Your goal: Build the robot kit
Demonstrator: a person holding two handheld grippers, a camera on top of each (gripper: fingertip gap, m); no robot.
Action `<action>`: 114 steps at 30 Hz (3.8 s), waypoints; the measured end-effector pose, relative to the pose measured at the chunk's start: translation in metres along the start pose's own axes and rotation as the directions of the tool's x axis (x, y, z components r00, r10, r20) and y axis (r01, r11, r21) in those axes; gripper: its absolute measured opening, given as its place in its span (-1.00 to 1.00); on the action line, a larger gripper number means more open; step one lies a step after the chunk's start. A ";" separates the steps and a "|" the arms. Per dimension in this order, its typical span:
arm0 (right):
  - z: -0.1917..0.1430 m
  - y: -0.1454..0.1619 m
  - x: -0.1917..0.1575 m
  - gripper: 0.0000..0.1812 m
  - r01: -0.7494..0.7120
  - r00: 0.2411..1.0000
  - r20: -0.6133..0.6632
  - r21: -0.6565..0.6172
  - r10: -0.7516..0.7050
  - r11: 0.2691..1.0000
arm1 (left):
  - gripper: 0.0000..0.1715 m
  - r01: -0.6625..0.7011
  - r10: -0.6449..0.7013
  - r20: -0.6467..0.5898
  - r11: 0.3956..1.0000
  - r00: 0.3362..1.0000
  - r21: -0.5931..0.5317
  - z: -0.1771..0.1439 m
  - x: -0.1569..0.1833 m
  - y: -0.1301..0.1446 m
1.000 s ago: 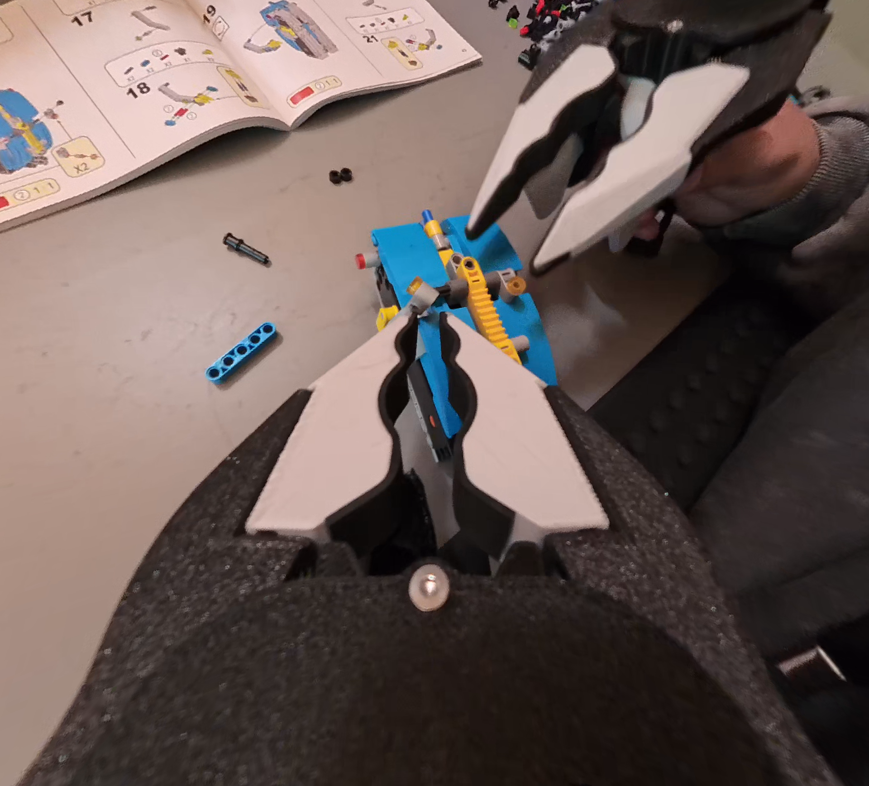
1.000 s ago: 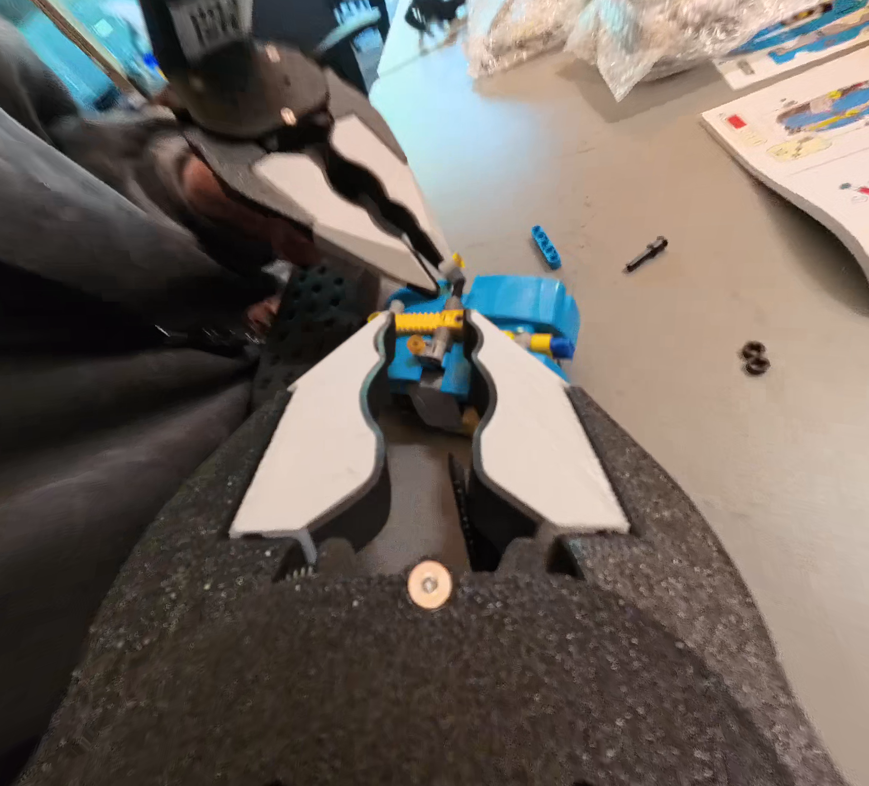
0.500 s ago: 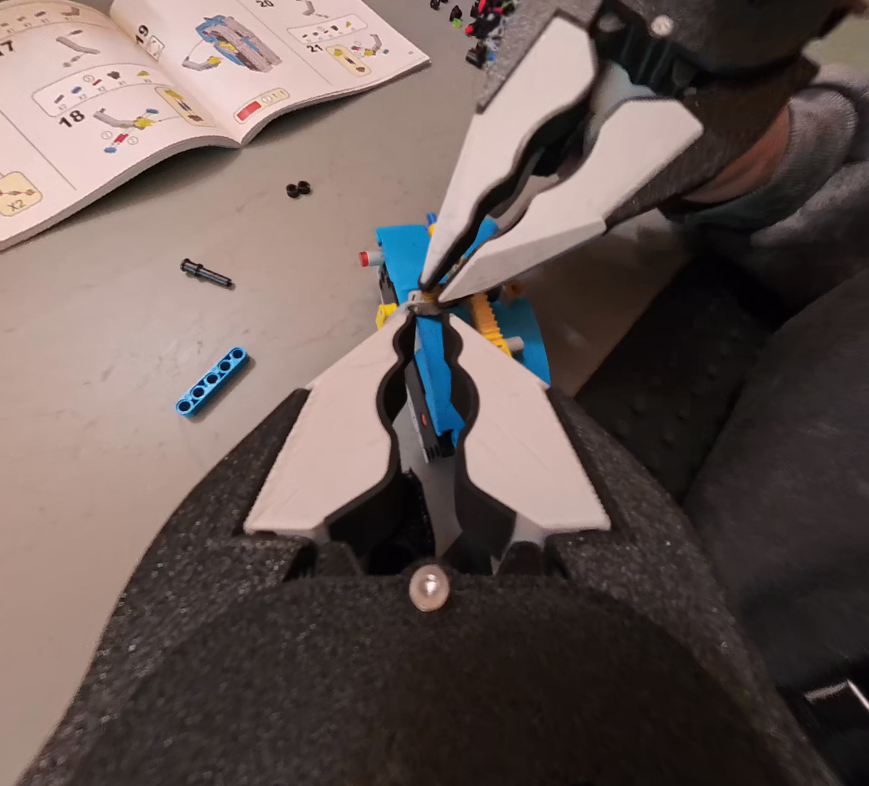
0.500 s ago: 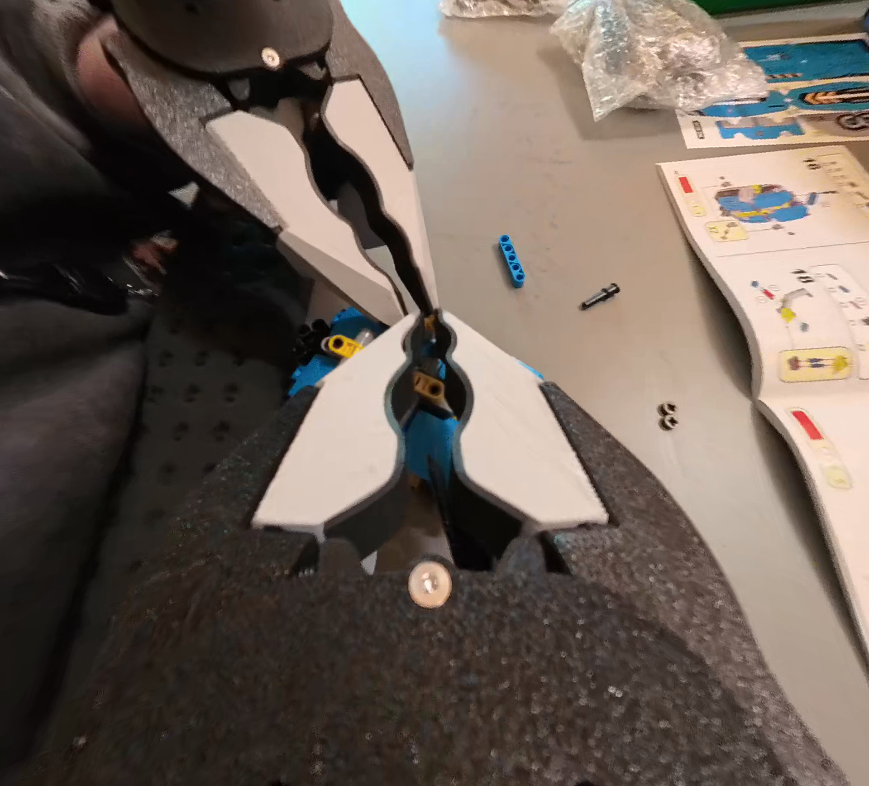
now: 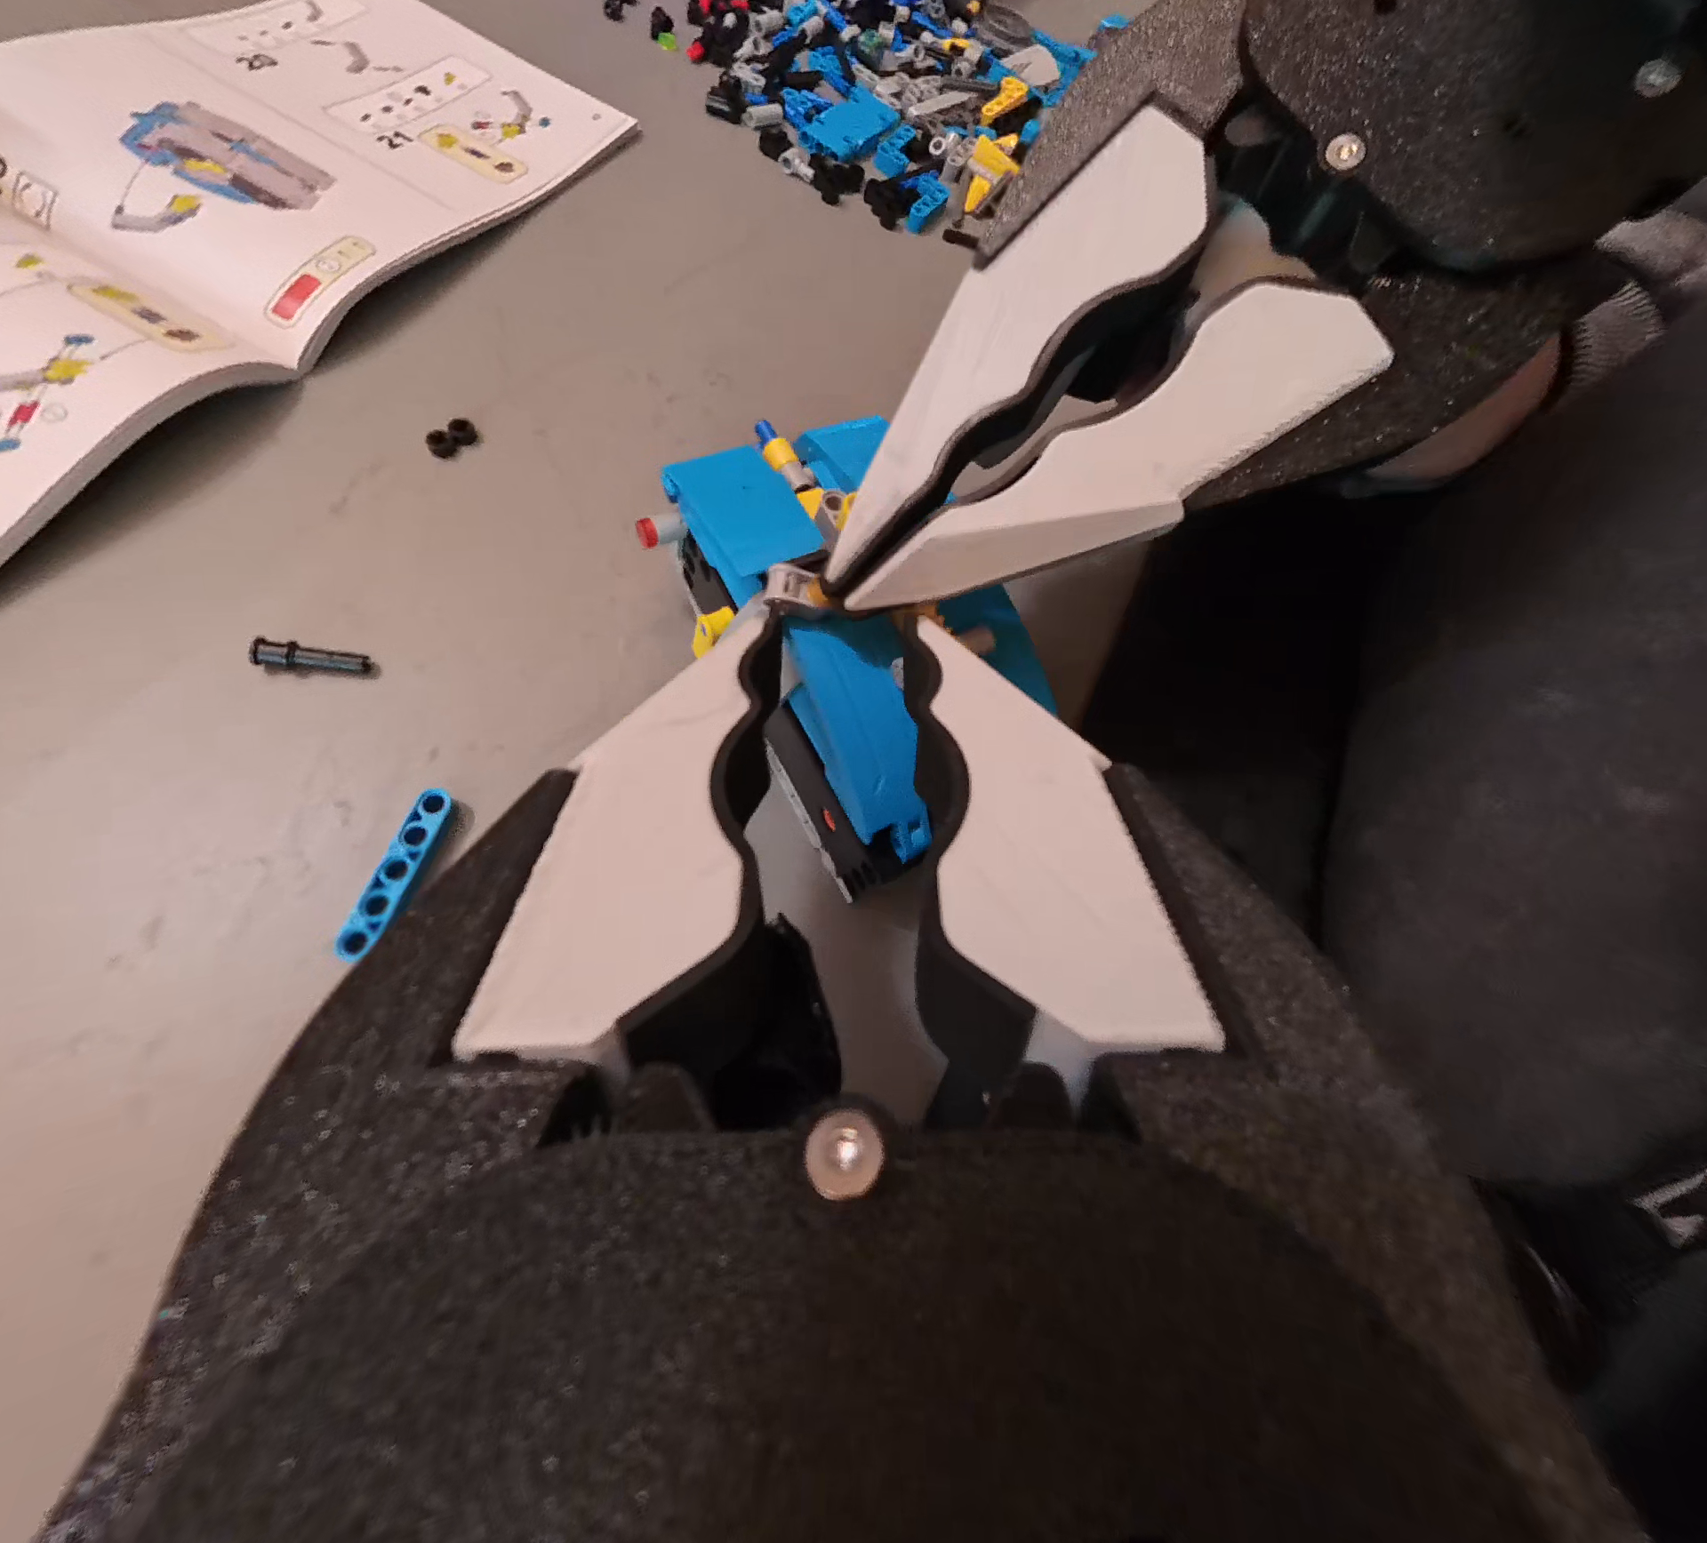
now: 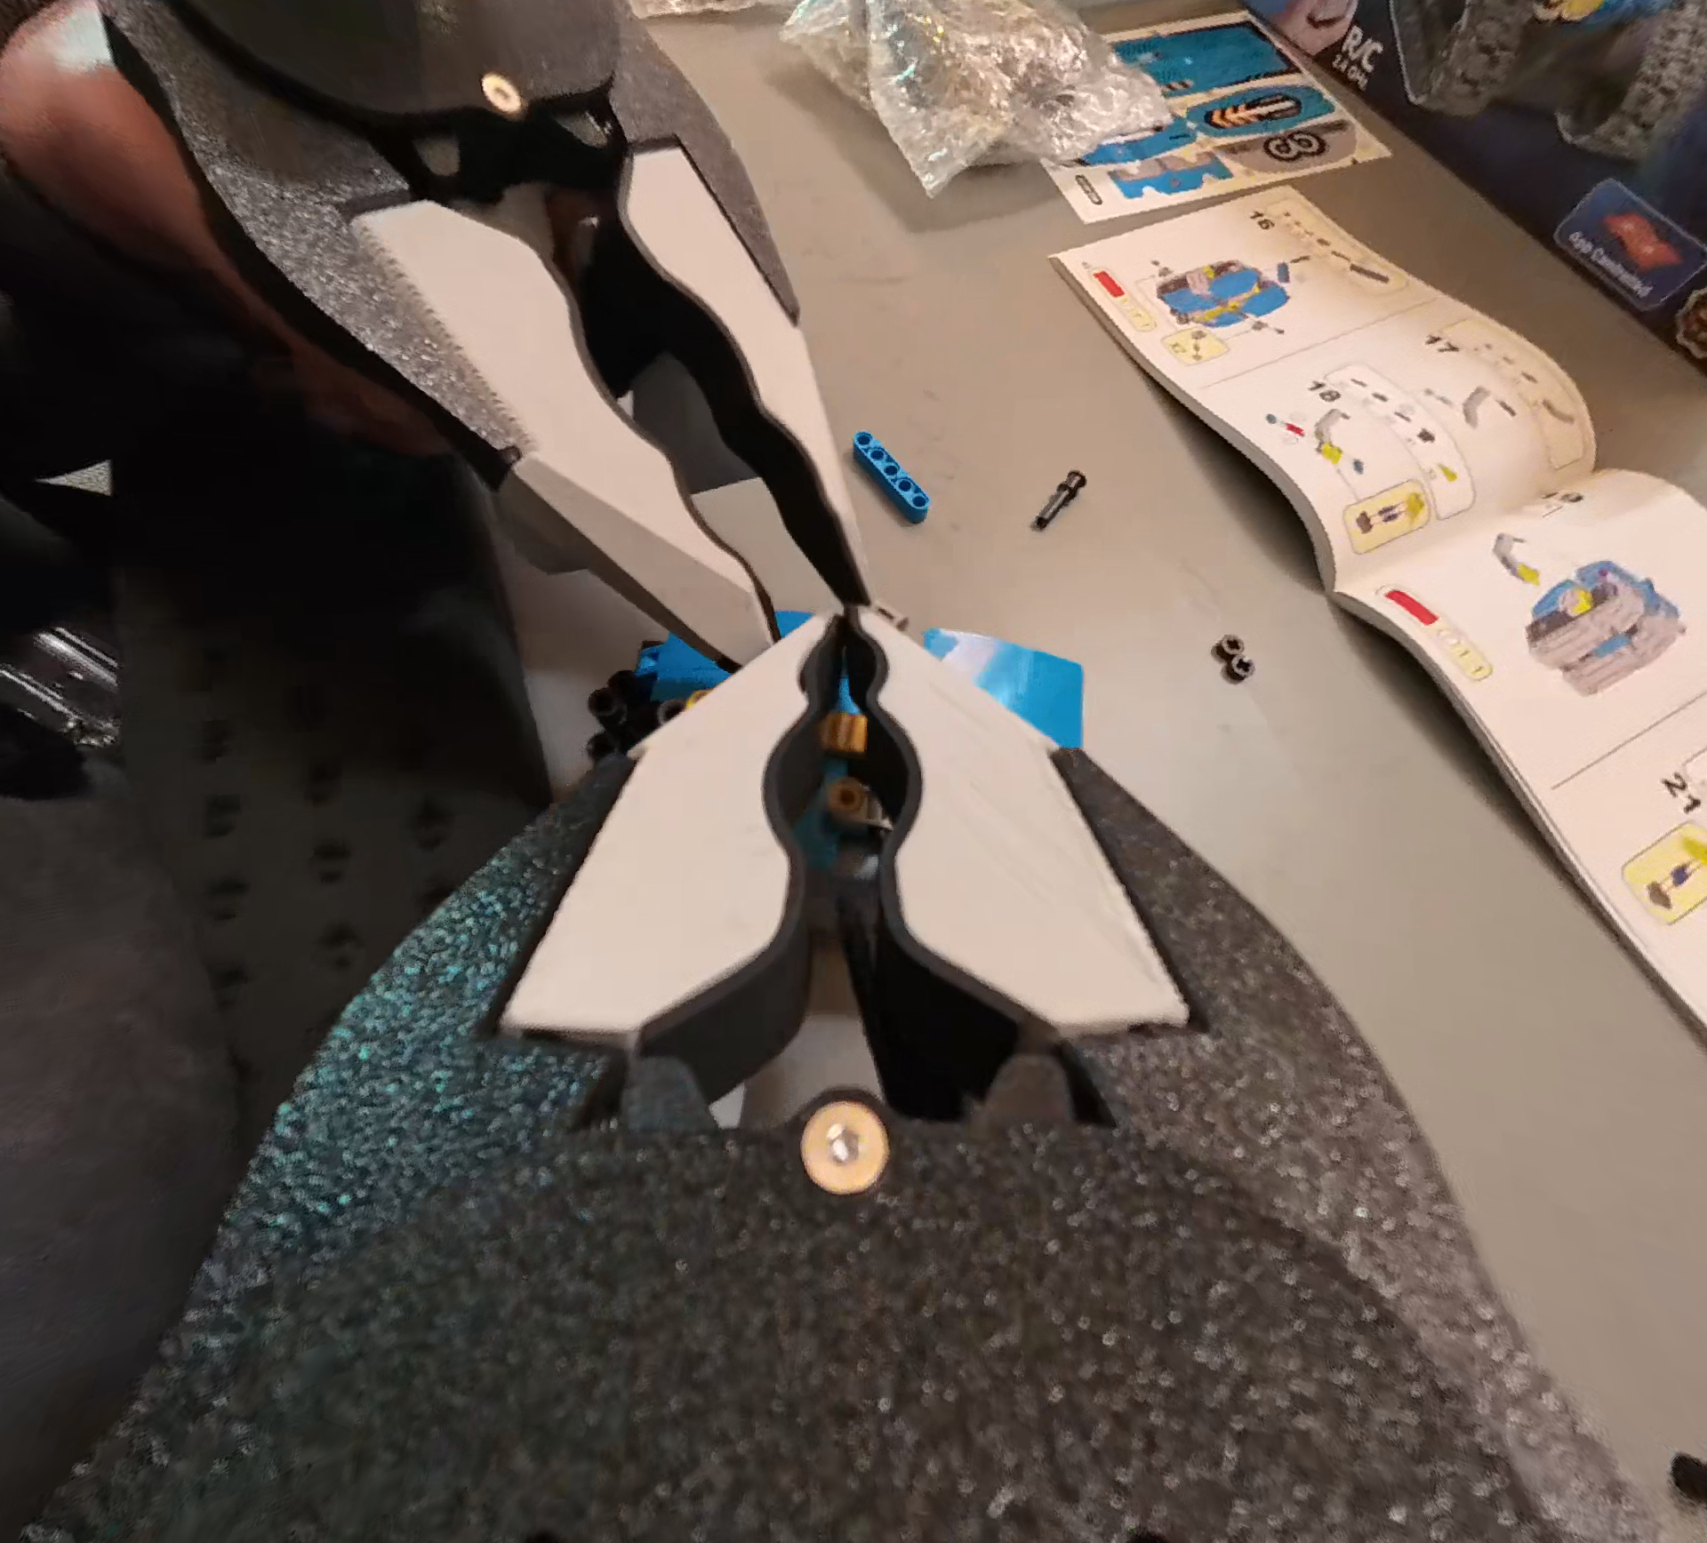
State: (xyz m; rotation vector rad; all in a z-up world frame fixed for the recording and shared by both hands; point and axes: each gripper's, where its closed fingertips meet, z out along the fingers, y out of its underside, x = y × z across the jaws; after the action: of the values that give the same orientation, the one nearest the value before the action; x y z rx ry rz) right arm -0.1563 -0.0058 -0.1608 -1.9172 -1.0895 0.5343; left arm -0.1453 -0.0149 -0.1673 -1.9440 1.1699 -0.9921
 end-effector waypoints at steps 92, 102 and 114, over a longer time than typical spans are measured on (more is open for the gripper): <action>-0.017 0.023 0.001 -0.61 0.185 0.801 0.560 0.100 -0.209 0.978 | -0.92 -0.069 0.051 -0.103 0.981 0.993 -0.180 0.010 -0.021 -0.008; -0.016 0.023 0.001 -0.63 0.175 0.814 0.549 0.083 -0.191 0.981 | -0.93 -0.253 0.214 -0.151 0.913 0.965 -0.320 0.012 -0.020 -0.007; -0.009 0.017 0.005 -0.37 0.248 0.854 0.437 0.135 -0.282 0.959 | -0.92 -0.341 0.283 -0.192 0.818 0.940 -0.462 0.007 -0.017 -0.002</action>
State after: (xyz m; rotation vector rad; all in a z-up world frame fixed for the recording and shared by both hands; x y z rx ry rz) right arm -0.1393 -0.0105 -0.1694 -1.5747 -1.5815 0.8783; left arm -0.1436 0.0026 -0.1735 -1.9830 1.8891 -0.6762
